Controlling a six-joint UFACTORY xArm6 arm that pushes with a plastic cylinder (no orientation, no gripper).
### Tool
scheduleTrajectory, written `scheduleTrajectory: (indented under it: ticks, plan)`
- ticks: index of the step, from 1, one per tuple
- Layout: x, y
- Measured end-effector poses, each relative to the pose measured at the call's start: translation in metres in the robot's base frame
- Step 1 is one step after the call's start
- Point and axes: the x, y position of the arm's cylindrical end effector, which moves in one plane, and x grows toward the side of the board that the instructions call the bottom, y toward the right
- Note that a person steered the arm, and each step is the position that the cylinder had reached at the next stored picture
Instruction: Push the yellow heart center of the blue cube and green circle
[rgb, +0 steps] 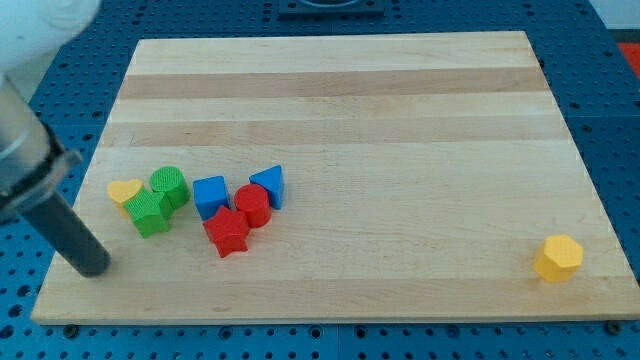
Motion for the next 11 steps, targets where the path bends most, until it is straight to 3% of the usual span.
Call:
scheduleTrajectory:
  ticks: [1, 3, 6, 11]
  plan:
    - [-0.028, -0.039]
    - [-0.070, -0.028]
    - [-0.070, 0.058]
    - [-0.080, 0.116]
